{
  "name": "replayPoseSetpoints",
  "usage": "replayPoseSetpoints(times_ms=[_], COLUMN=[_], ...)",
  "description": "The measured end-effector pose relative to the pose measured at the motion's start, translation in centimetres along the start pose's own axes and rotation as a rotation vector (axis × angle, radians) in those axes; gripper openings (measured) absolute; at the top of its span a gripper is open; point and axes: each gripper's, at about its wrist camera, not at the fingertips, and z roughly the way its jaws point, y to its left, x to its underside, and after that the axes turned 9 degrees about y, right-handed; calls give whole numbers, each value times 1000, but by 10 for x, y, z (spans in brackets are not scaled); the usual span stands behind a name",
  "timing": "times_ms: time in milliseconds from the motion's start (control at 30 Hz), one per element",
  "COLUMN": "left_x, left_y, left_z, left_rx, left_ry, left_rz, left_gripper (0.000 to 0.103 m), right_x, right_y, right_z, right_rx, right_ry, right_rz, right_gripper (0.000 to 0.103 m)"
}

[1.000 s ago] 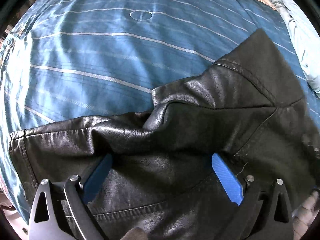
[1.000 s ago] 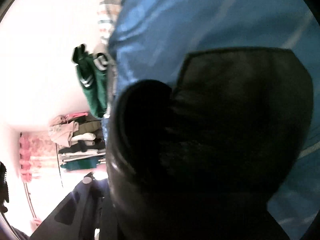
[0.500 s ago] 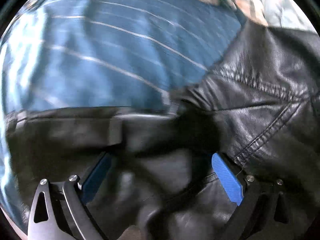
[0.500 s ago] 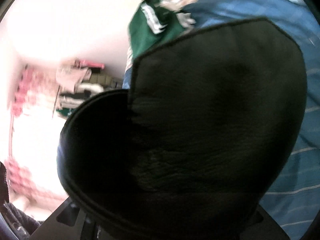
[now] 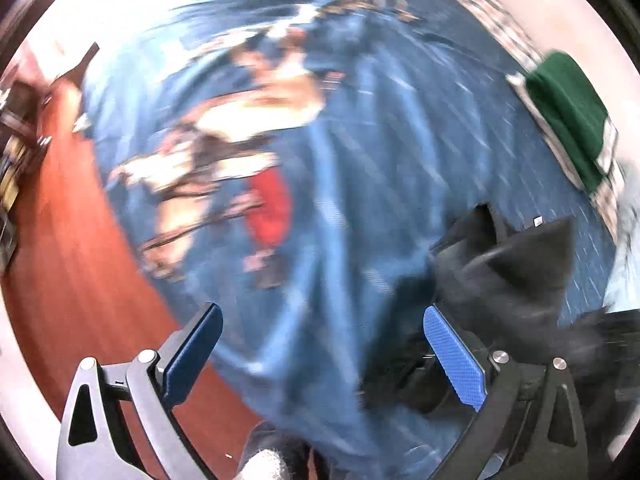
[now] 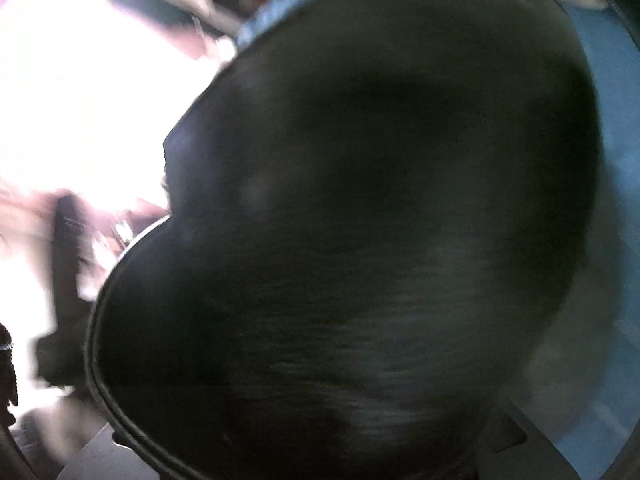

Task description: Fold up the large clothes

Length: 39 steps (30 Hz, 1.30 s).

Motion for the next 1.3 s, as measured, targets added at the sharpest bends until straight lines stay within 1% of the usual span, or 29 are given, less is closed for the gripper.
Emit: replayPoseSetpoints(times_ms=[33,67,100,133,167,233,267,300,333,367,433,500,567,600,633,667,700,733,767,800,867,900,1000,1033,1067,1133,1167,1233,1300], left_x=[4,7,13,16,18,16,11,12,7,6,6,11,16,20,22,25,28,29,29,27,20,18,12,8,4,-4,-10,-23,-37], left_y=[4,11,5,4,4,0,-6,-13,-17,-26,-44,-63,-82,-91,-95,-100,-101,-100,-98,-97,-95,-95,-98,-100,-103,-108,-112,-122,-136], left_z=[-3,-9,-15,-23,-32,-47,-54,-64,-66,-68,-63,-46,-12,9,27,52,74,88,98,100,102,102,100,98,96,88,82,69,53], left_rx=[-2,-1,1,8,19,43,57,67,75,87,78,67,29,-12,-46,-87,-133,-141,-138,-138,-123,-129,-158,-166,-174,-180,-171,-157,-131], left_ry=[-3,-10,-18,-32,-49,-75,-88,-107,-117,-124,-121,-100,-66,-41,-12,25,63,87,87,80,80,83,84,86,87,80,69,42,5], left_rz=[-15,-29,-37,-42,-44,-49,-48,-42,-37,-25,-4,15,35,53,68,82,88,88,80,73,74,82,110,115,118,122,119,115,117], left_gripper=[103,103,103,103,103,103,103,103,103,103,103,103,103,103,103,103,103,103,103,103,103,103,103,103,103,103,103,103,103], right_x=[-1,-1,-1,-3,-4,-3,0,-3,-4,-4,-11,-45,-48,-55,-55,-63,-71,-72,-82,-80,-88,-98,-106,-106,-107,-88,-82,-75,-66], right_y=[5,9,15,18,21,24,21,15,5,-16,-65,-125,-160,-191,-211,-231,-245,-251,-260,-263,-262,-257,-244,-245,-244,-251,-248,-238,-242], right_z=[23,35,37,32,23,0,-16,-30,-46,-65,-94,-117,-115,-107,-97,-83,-67,-52,-35,-24,-8,-2,1,-1,-6,-27,-34,-54,-70], right_rx=[24,53,57,22,-37,-127,-186,-223,-258,-294,-295,-238,-196,-201,-234,-318,-365,-425,-503,-529,-639,-653,-634,-631,-623,-640,-639,-620,-629], right_ry=[57,78,72,73,84,100,105,104,105,98,65,22,29,53,73,108,138,165,209,234,249,251,240,229,202,154,131,85,37], right_rz=[2,2,-7,-9,-9,-24,-30,-23,-6,35,128,204,250,284,296,300,303,287,258,248,209,182,117,119,127,173,192,210,266], right_gripper=[30,38,46,71,83,83,83,83,83,83,83,83,83,83,83,83,83,83,83,83,86,87,87,82,70,57,53,50,49])
